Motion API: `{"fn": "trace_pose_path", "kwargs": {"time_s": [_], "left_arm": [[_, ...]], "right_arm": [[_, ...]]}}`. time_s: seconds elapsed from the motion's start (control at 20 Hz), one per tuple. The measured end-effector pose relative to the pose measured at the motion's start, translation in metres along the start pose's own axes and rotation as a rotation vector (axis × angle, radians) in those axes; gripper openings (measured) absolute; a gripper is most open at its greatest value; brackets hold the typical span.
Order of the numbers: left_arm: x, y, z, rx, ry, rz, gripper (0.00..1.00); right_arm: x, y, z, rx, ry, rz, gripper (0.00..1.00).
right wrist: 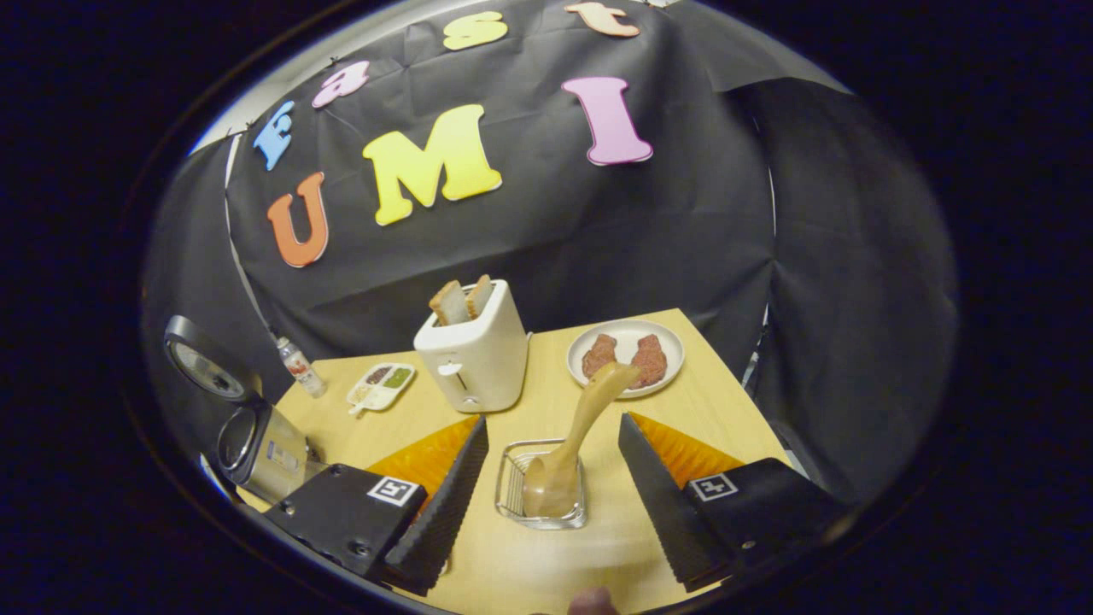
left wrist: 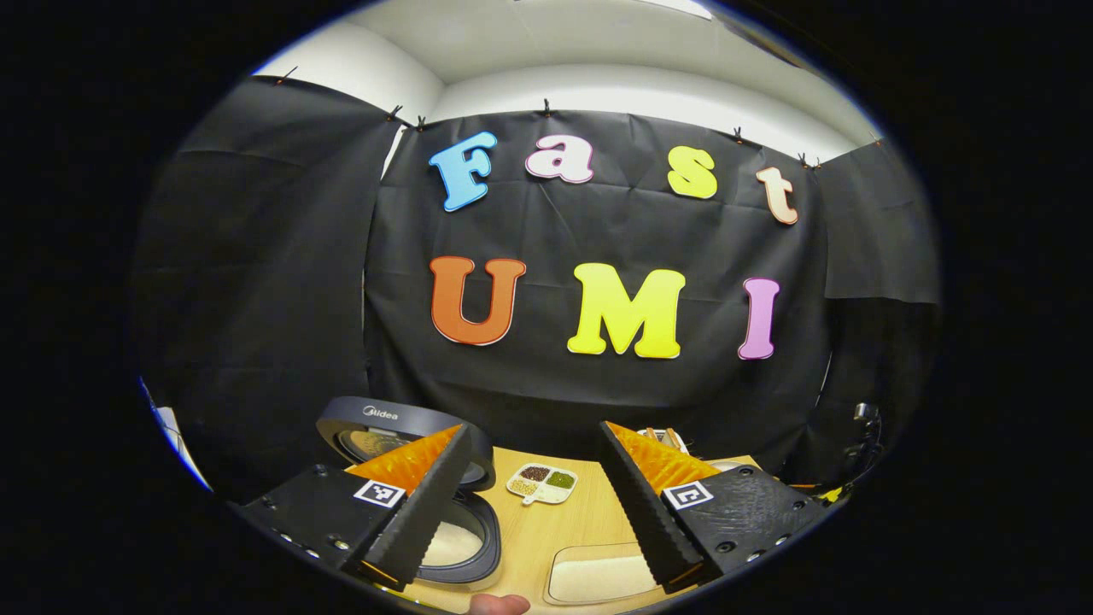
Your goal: Close the left gripper, press the button to open the rice cooker; take a wooden spoon from the chopstick holder with the right hand, scoop a spoonful of rice and pour it into the rice cooker, then put the wooden spoon back into the chopstick holder.
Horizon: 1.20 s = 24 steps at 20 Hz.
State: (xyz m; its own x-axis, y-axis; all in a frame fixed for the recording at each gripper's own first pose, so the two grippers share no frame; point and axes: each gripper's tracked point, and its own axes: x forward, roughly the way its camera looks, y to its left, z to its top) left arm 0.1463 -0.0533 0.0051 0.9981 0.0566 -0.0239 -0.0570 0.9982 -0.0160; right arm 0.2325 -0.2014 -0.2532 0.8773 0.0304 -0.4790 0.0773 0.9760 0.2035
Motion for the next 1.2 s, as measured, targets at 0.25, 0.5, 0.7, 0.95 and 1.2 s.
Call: {"fn": "trace_pose_path", "kwargs": {"time_s": [0.25, 0.5, 0.7, 0.95, 1.2], "left_arm": [[0.019, -0.014, -0.025, 0.047, 0.065, 0.002, 0.95], [0.024, -0.015, -0.033, 0.052, 0.092, 0.023, 0.95], [0.025, -0.012, -0.035, 0.045, 0.106, 0.044, 0.89], [0.016, -0.001, -0.030, 0.017, 0.101, 0.054, 0.95], [0.002, 0.019, -0.025, -0.007, 0.083, 0.049, 0.95]], "right_arm": [[0.052, -0.014, -0.022, 0.020, 0.098, 0.044, 0.86], [0.068, -0.008, -0.033, 0.094, 0.152, 0.098, 0.65], [0.064, -0.007, -0.031, 0.087, 0.154, 0.118, 0.28], [0.047, 0.003, -0.024, 0.092, 0.156, 0.132, 0.14], [0.016, 0.015, 0.017, 0.029, 0.055, 0.072, 0.09]]}}
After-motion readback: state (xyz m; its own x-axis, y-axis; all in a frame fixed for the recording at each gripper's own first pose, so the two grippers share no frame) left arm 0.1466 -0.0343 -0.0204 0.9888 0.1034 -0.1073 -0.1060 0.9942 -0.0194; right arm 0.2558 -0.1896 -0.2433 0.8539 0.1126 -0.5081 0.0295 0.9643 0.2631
